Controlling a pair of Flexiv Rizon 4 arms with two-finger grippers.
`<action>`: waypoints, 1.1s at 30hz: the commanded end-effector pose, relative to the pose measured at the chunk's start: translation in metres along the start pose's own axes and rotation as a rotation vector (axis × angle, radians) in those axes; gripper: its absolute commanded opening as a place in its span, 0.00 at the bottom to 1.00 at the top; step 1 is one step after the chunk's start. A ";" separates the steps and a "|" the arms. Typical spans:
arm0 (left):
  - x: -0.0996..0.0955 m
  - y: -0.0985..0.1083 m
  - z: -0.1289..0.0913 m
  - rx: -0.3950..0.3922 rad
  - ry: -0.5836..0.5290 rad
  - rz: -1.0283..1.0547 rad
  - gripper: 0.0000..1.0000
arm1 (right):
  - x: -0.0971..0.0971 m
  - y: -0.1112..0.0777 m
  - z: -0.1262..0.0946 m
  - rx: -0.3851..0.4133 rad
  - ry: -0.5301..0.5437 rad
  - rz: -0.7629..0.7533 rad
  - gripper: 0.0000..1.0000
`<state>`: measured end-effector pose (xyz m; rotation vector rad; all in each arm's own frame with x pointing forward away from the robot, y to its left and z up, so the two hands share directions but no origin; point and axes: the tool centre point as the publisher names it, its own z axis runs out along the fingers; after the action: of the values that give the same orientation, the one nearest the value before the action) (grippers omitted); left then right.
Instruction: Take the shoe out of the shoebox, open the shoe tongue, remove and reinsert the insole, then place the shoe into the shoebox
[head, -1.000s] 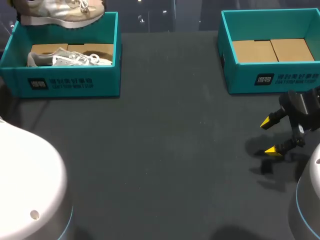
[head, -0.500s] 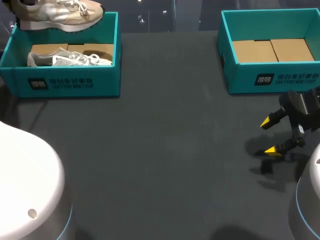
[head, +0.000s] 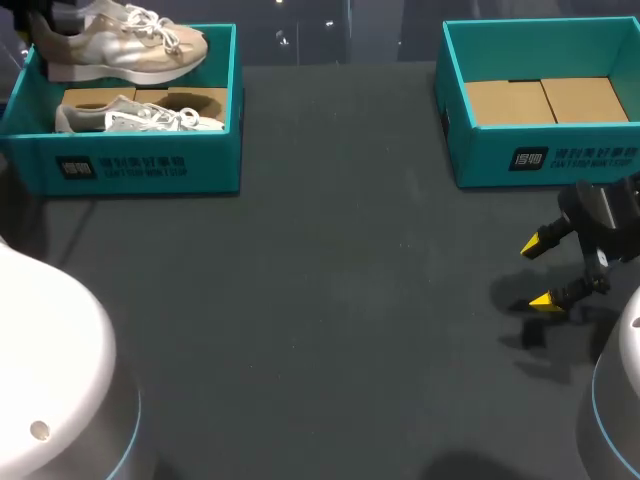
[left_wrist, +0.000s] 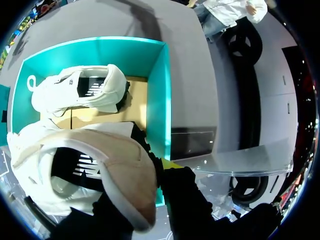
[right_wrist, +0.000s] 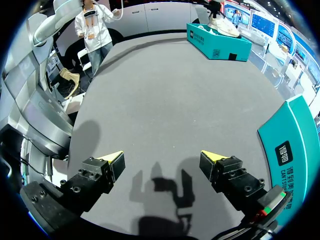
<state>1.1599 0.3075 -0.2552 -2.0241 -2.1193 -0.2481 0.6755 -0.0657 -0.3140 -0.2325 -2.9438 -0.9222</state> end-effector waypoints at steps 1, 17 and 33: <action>-0.005 0.010 0.007 0.010 0.008 -0.001 0.00 | 0.001 0.000 0.000 0.001 -0.001 0.000 1.00; -0.025 0.013 0.027 -0.003 0.030 -0.013 0.00 | 0.001 0.000 0.000 0.001 -0.001 0.000 1.00; -0.037 0.015 0.052 -0.001 0.027 -0.015 0.00 | 0.001 0.000 0.000 0.001 -0.001 0.000 1.00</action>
<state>1.1721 0.2863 -0.3094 -1.9944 -2.1194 -0.2752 0.6755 -0.0657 -0.3140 -0.2326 -2.9438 -0.9222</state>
